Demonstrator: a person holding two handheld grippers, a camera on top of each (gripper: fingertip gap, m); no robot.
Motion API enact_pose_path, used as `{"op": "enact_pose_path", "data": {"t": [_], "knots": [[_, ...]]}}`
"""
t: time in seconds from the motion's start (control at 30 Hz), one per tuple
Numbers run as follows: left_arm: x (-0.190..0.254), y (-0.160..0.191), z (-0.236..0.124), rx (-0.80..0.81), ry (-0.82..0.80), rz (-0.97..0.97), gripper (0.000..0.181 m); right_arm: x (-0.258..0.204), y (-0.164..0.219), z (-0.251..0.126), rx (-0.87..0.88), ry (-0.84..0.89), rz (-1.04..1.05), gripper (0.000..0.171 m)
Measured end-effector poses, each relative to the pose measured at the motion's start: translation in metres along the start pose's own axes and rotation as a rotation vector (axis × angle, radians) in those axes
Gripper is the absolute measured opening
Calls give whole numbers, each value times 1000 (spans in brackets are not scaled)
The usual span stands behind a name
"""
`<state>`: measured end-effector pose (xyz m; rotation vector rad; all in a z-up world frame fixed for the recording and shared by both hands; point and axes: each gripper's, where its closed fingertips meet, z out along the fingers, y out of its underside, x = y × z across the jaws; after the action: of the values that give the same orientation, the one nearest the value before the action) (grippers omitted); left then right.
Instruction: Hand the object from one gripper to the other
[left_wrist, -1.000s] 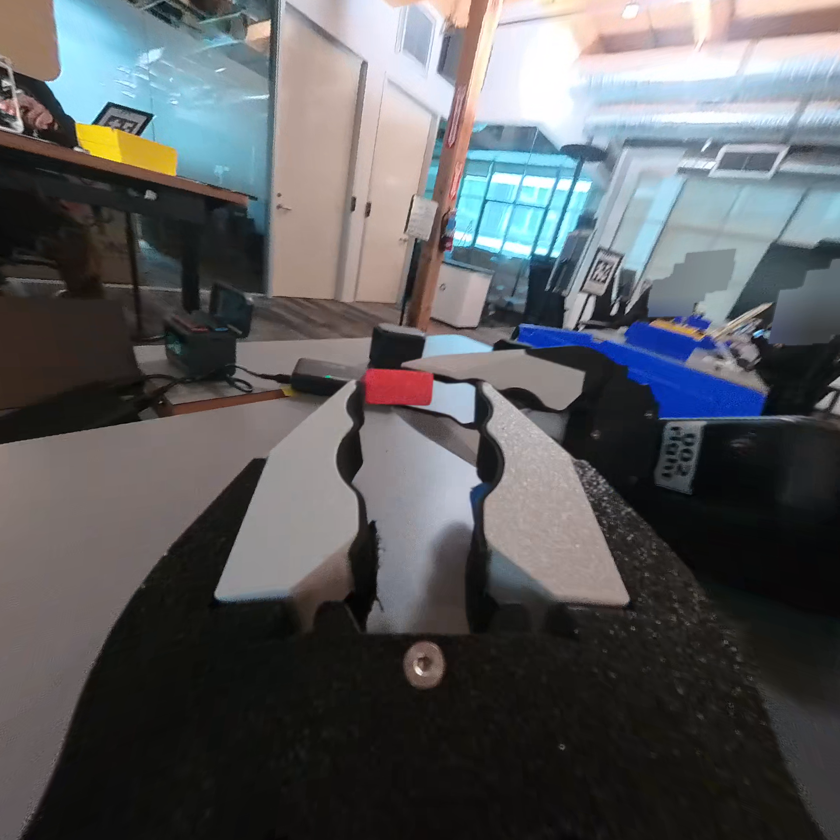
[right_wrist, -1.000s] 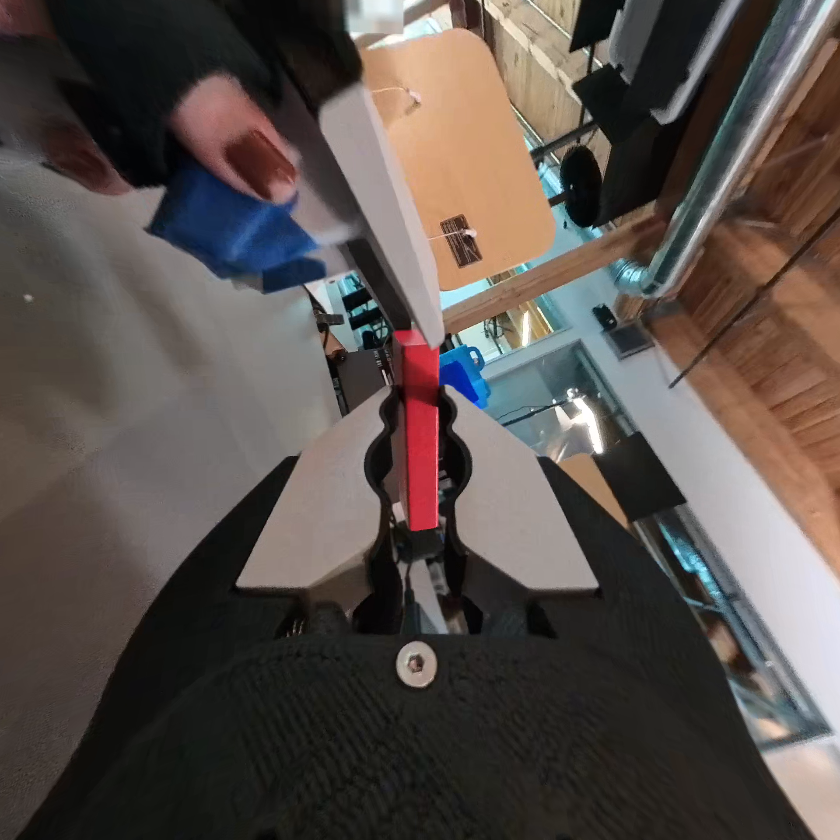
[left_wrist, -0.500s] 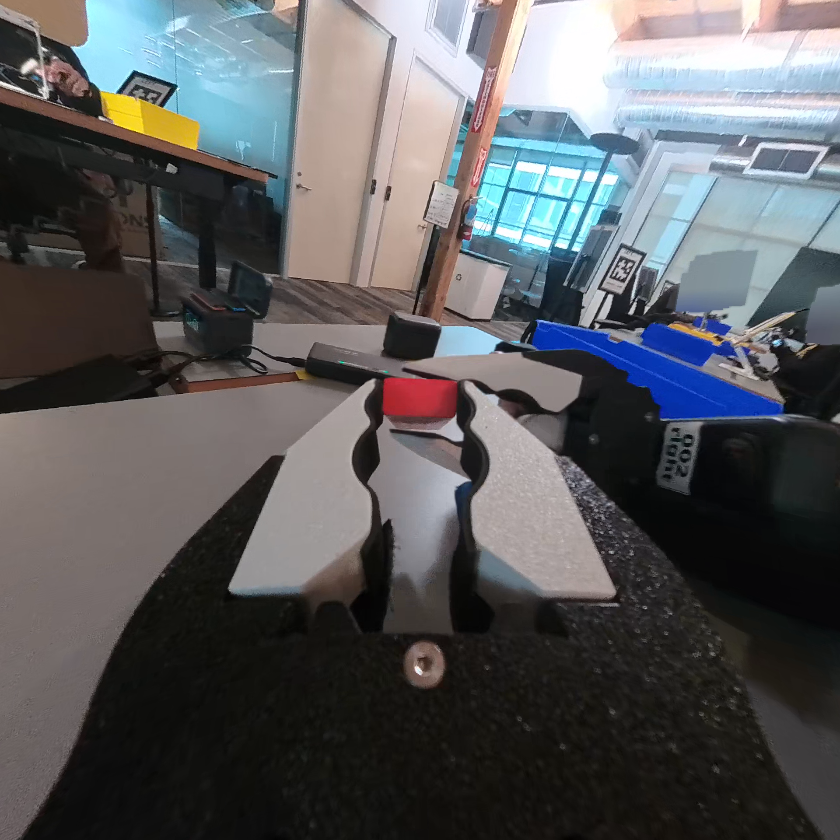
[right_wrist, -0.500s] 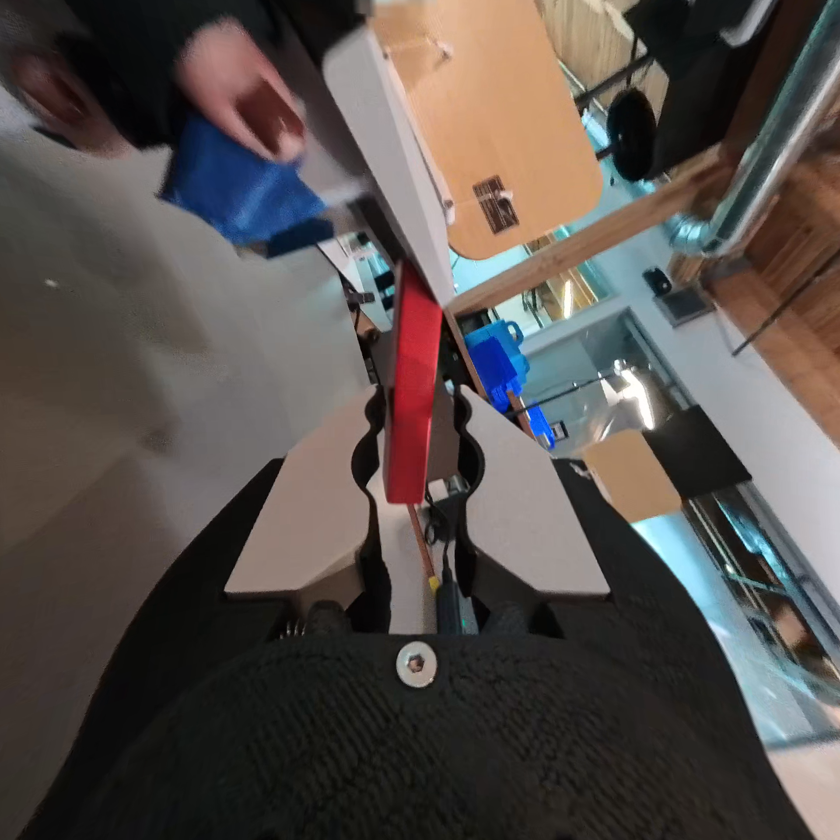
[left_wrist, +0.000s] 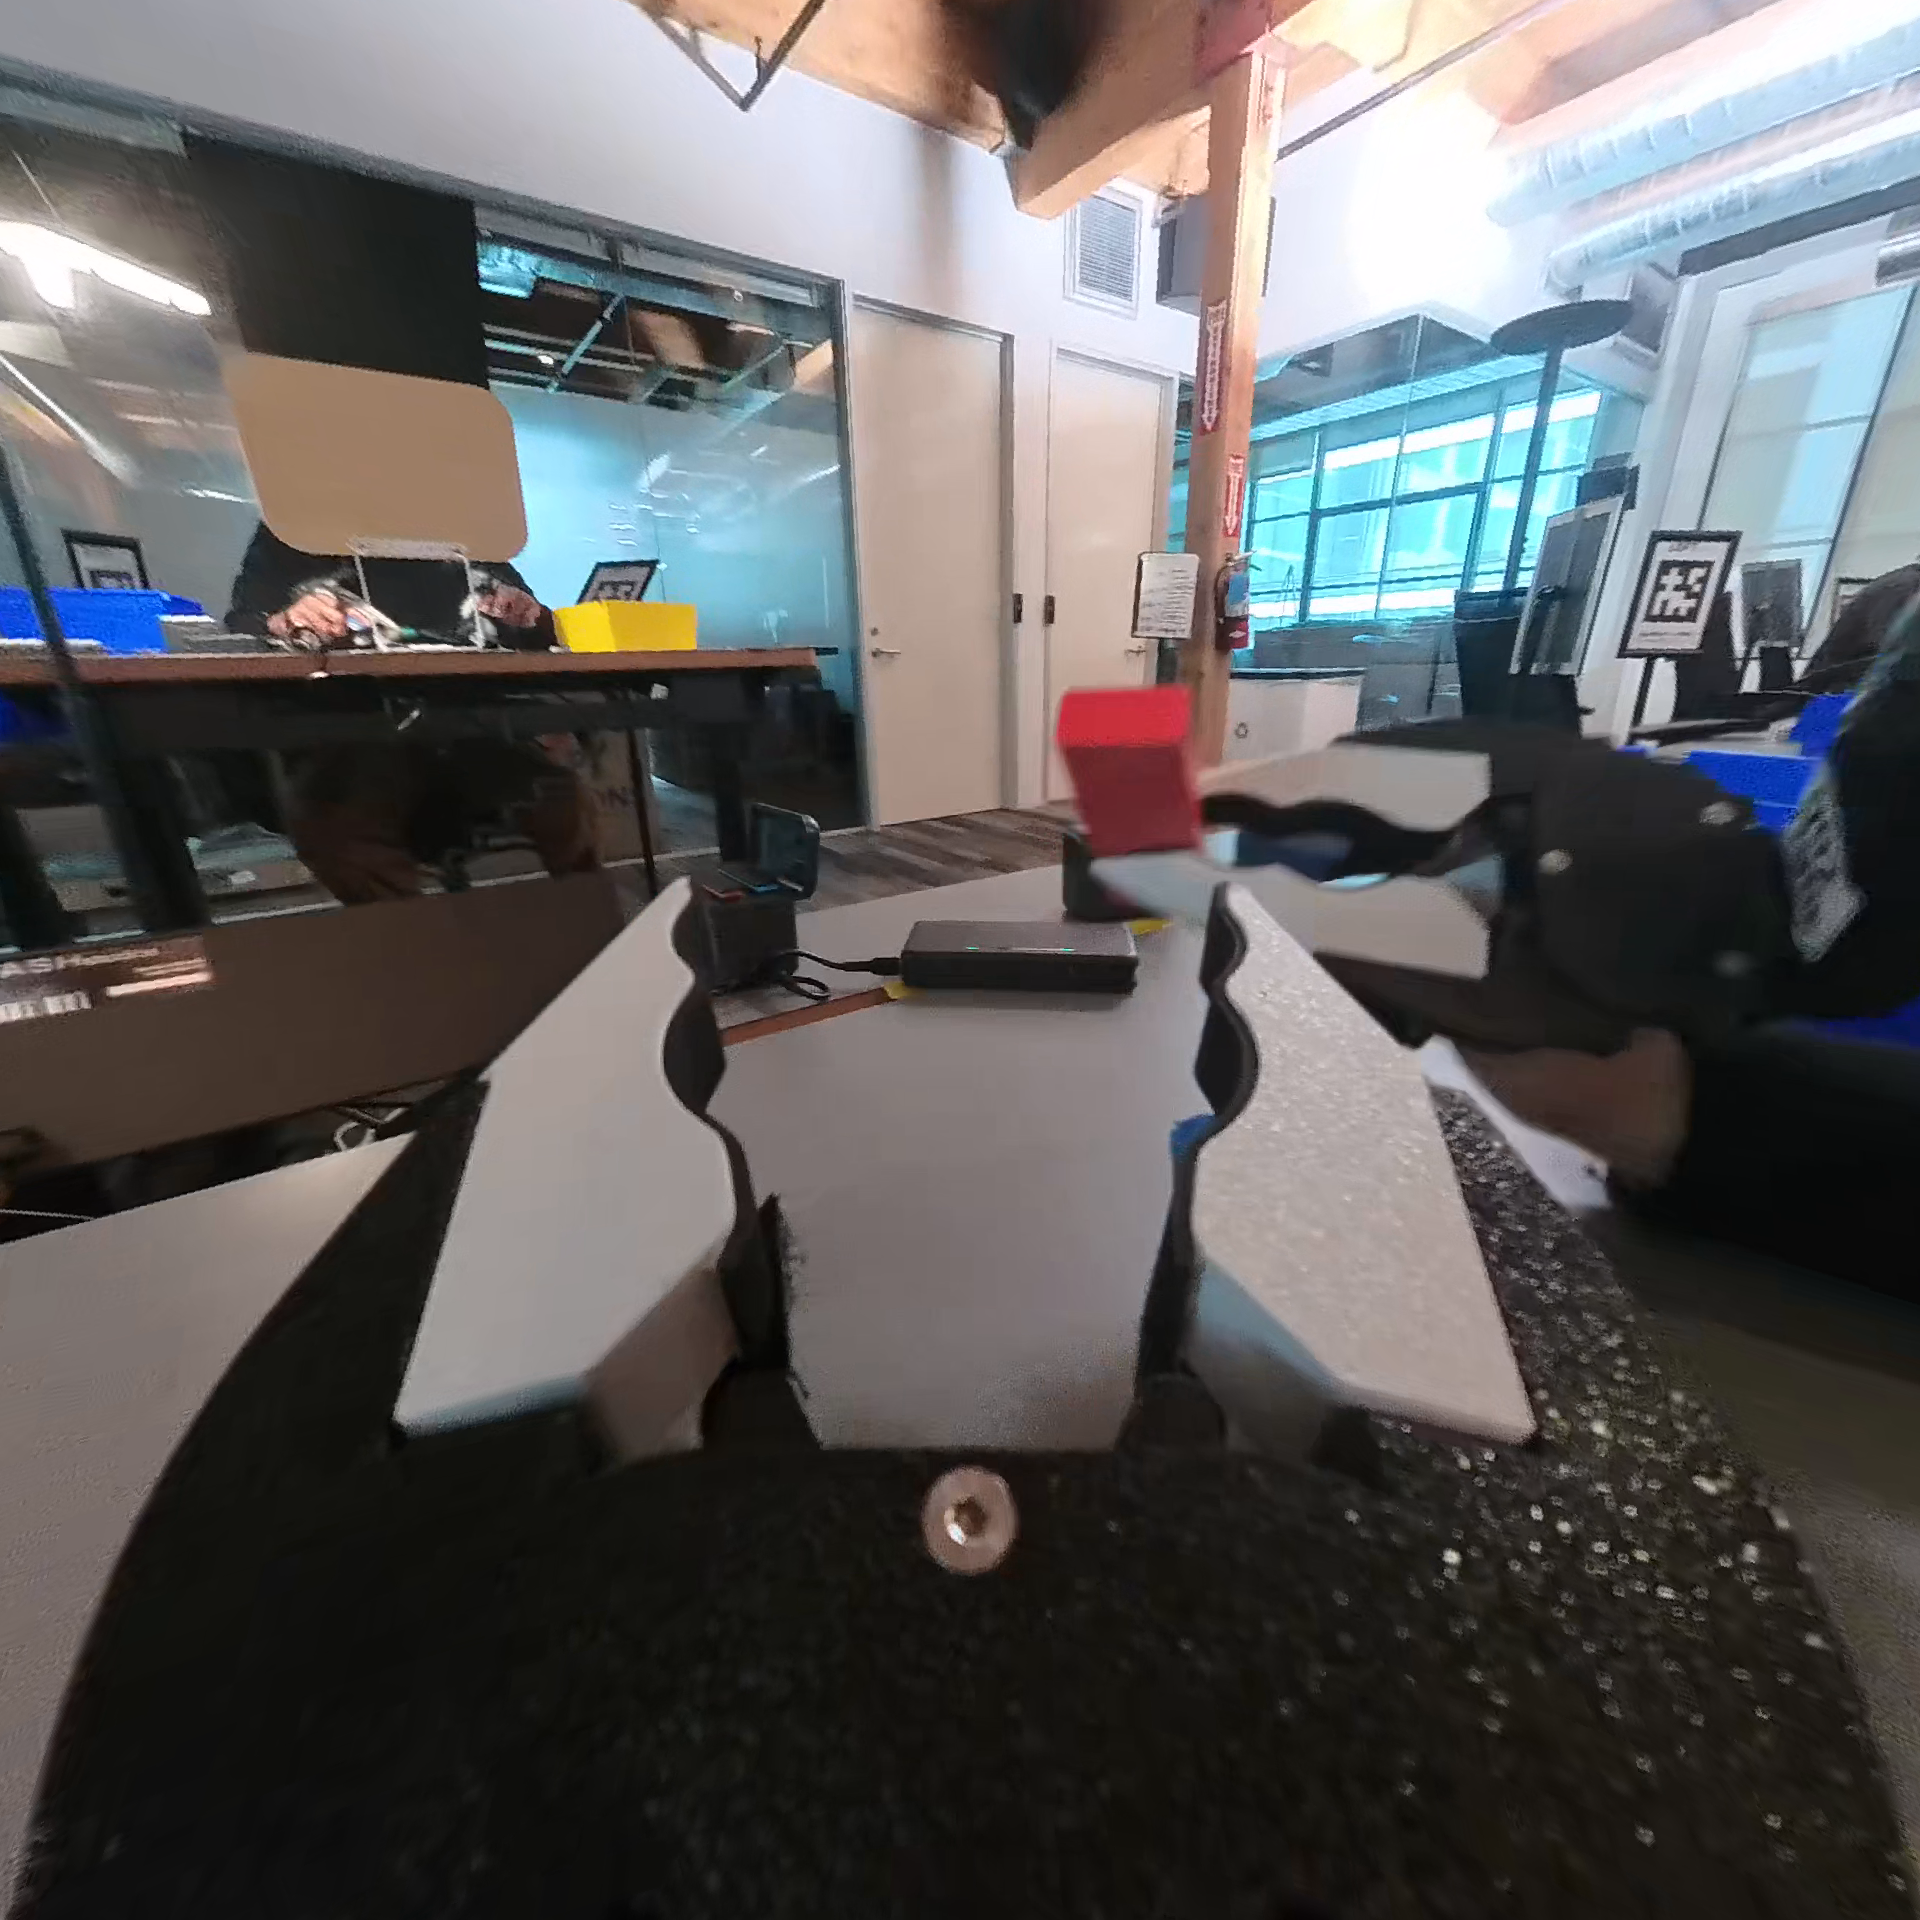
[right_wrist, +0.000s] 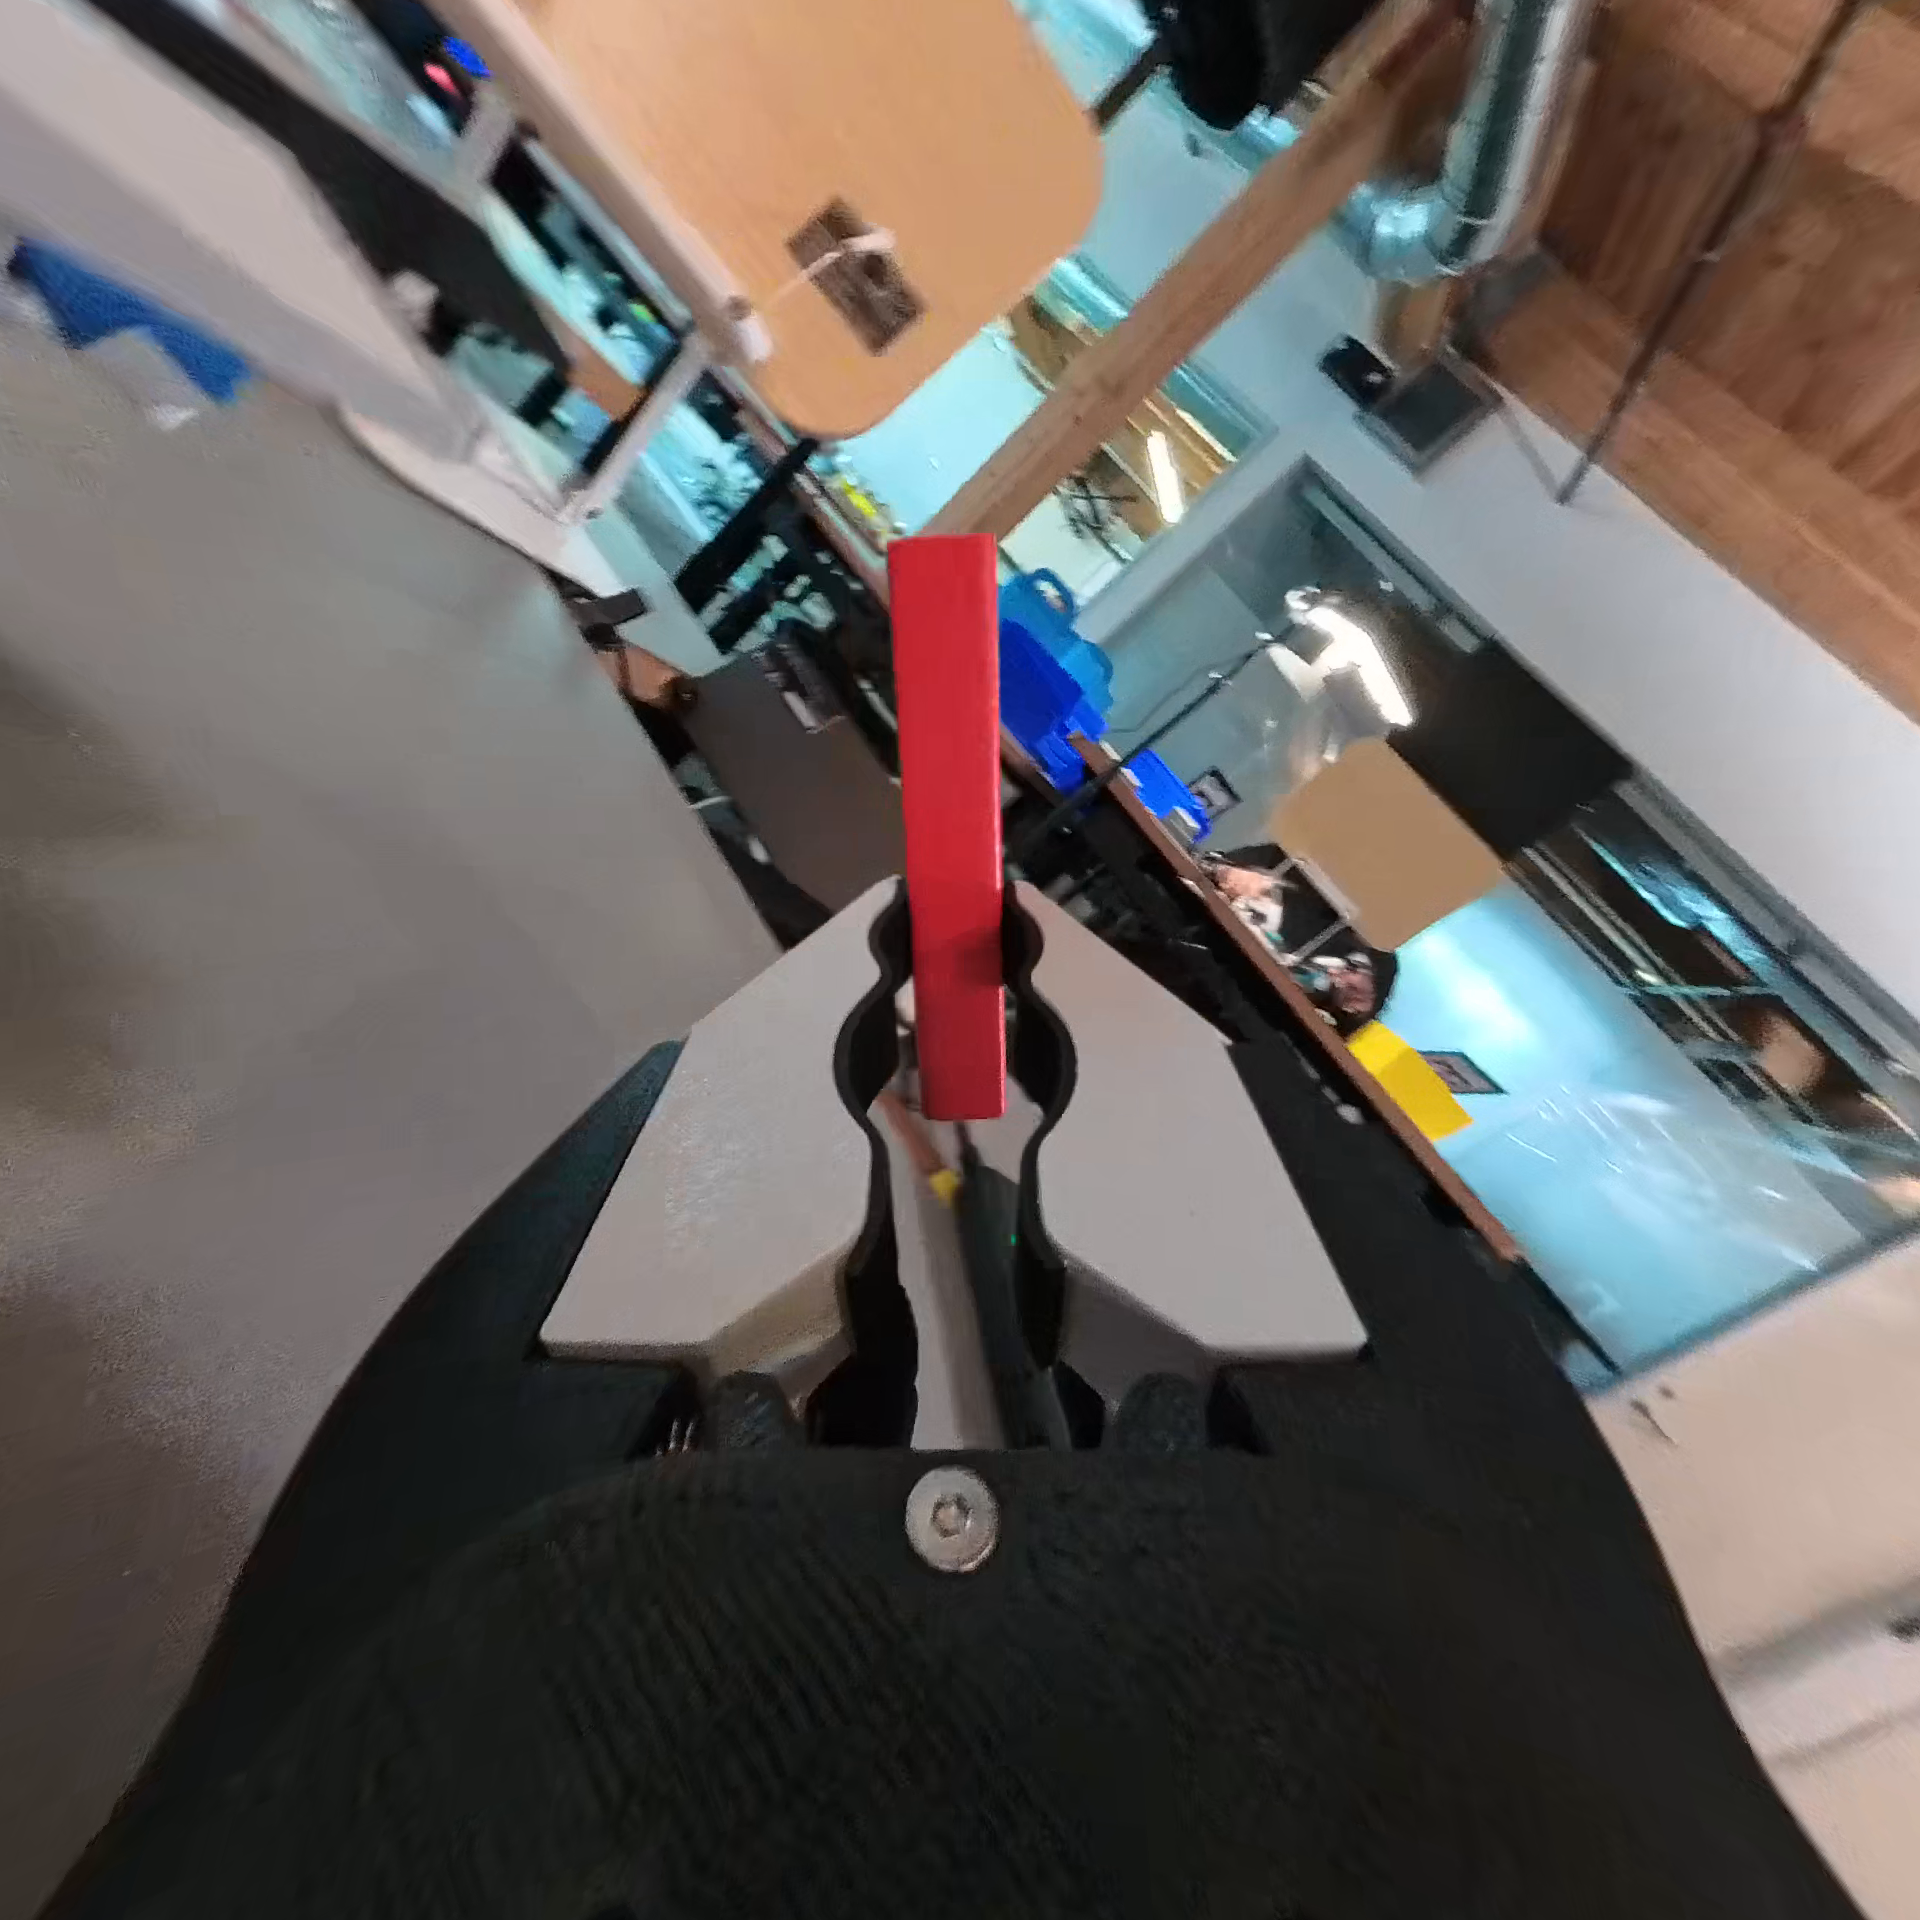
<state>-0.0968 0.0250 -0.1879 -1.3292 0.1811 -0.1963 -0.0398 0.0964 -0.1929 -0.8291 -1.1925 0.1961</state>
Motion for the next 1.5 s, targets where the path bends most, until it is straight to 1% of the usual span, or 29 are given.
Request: {"op": "enact_pose_path", "data": {"t": [0.1,0.13,0.2,0.27,0.33,0.4,0.43,0.47,0.53,0.6,0.63,0.67,0.7,0.73,0.8,0.87,0.9,0.97,1.07,1.17,1.23,1.3,1.37,1.4,1.43,1.5], "knots": [[-2,-3,-3,20,-2,-18,92,45,-28,-33,-45,74,13,15],[-3,-3,-4,23,-1,-29,91,62,-34,-47,-99,76,26,15],[-6,-2,-3,20,-9,-47,87,101,-30,-86,-273,92,78,15],[-7,-2,-3,20,-14,-47,84,138,-4,-138,-505,101,210,15],[-7,0,-2,9,-19,-42,84,170,40,-205,-774,158,409,15],[-7,2,-1,-6,-21,-35,82,185,89,-277,-1049,215,619,15],[-6,3,0,-14,-20,-33,81,190,110,-308,-1147,248,693,15],[-6,4,1,-20,-19,-30,80,194,128,-331,-1206,286,752,15],[-5,5,1,-26,-16,-25,80,192,152,-359,-1278,304,860,15],[-5,4,1,-21,-16,-26,80,192,170,-374,-1310,327,896,15],[-5,3,0,-17,-16,-30,80,193,176,-378,-1311,343,909,21],[-5,3,0,-14,-14,-35,81,193,180,-379,-1306,355,930,34],[-5,3,0,-13,-15,-40,81,193,180,-379,-1301,363,955,42],[-6,3,0,-11,-18,-45,81,193,177,-376,-1284,370,965,45],[-7,2,-1,-6,-20,-49,81,200,162,-360,-1219,384,911,45],[-7,2,0,-9,-23,-48,81,207,137,-328,-1113,370,786,45],[-7,3,0,-13,-23,-44,81,208,120,-304,-1026,353,716,45],[-5,4,1,-23,-20,-32,81,201,79,-242,-788,283,583,45],[-3,5,2,-29,-18,-9,82,160,18,-149,-419,154,425,44],[-1,5,2,-30,-13,2,82,111,-23,-75,-128,84,403,44],[0,4,2,-29,-10,2,83,85,-34,-37,7,88,417,43],[0,4,1,-28,-7,1,83,64,-27,-12,82,128,435,41],[0,3,0,-29,-6,3,83,43,-7,2,61,173,431,41],[1,3,0,-30,-6,5,82,28,2,5,48,159,410,41],[1,3,0,-32,-5,7,81,13,4,8,54,120,355,32],[0,2,1,-35,-6,17,80,5,-8,11,70,61,237,34]]}}
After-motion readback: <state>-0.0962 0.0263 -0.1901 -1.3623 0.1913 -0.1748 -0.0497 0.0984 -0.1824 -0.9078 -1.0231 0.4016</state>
